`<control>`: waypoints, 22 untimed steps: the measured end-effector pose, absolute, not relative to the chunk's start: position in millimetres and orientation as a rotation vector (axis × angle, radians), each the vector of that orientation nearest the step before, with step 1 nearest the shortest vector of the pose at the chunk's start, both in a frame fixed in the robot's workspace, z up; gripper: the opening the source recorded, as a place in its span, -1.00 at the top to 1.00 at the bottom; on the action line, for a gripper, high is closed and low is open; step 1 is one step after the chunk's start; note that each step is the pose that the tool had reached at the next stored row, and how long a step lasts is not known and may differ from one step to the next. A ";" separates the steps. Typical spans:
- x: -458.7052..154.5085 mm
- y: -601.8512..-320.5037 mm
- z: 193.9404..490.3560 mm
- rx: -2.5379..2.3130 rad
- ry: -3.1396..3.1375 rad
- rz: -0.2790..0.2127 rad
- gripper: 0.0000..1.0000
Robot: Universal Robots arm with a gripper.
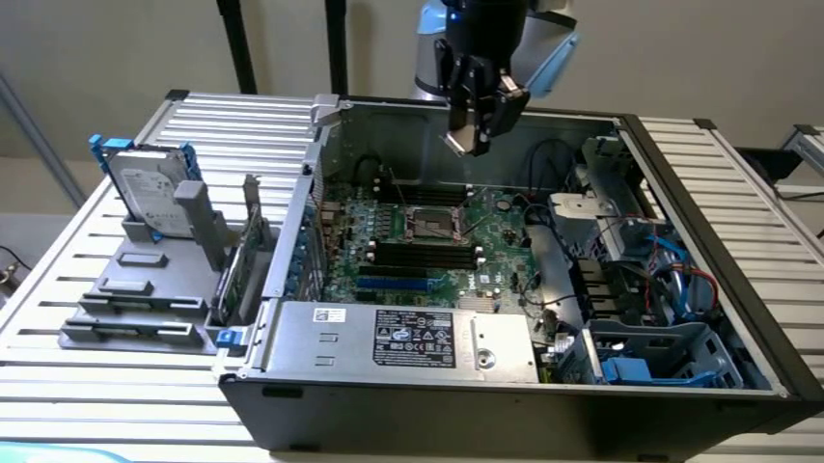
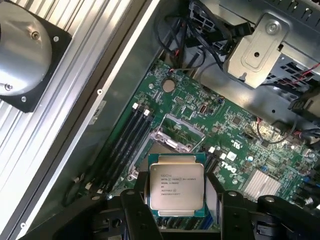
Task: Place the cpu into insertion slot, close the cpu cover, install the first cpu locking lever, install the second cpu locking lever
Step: 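Place the cpu into insertion slot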
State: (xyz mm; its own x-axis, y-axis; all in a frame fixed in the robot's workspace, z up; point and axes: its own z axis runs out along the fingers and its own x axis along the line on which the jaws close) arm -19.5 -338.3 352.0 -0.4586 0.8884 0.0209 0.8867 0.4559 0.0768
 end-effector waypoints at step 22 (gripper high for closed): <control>-21.2 -337.8 327.8 2.028 2.358 0.098 -0.09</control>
State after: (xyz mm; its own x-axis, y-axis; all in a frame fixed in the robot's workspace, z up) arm -21.2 -337.8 327.8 -0.1501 0.9885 0.0184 0.9866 0.1486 0.0671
